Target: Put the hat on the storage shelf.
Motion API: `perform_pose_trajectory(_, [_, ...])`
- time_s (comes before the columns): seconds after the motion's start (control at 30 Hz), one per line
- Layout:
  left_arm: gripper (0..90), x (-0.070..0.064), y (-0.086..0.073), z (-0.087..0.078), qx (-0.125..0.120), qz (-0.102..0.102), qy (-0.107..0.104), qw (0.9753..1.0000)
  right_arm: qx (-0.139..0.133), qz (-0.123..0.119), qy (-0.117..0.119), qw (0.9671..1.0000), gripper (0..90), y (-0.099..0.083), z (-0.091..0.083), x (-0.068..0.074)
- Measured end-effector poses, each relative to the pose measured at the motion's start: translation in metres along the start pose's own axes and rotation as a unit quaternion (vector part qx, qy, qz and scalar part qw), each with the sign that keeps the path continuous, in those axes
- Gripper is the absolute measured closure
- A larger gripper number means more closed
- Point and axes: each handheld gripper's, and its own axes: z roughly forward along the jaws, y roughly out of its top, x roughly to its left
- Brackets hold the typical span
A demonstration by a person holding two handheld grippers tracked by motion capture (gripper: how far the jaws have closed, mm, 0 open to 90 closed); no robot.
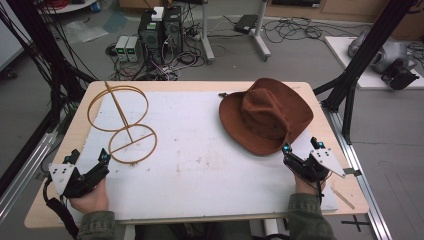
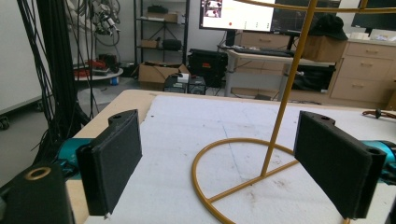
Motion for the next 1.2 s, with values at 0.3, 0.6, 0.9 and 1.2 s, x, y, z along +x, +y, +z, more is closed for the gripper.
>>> perform_pose_trajectory(0.3, [15.6,-0.0001,-0.0003,0.0006,-0.001,0.000,0.000,1.0000,-0.001,0.000,-0.001,1.0000,12.9,0.0000,0.0004,-0.0003])
perform_pose_trajectory(0.6, [15.6,-0.0002,-0.0004,0.0009,-0.001,0.000,0.000,1.0000,-0.001,0.000,-0.001,1.0000,12.9,0.0000,0.0003,-0.0005])
perform_pose_trajectory(0.9, [15.6,-0.0003,-0.0005,0.0009,0.000,0.001,0.000,1.0000,-0.002,0.003,-0.001,1.0000,12.9,0.0003,0.0010,-0.0008])
perform_pose_trajectory(1.2, [15.6,0.0001,-0.0007,0.0008,0.001,0.003,-0.001,1.0000,-0.003,0.005,-0.001,1.0000,12.8,0.0028,0.0051,-0.0032])
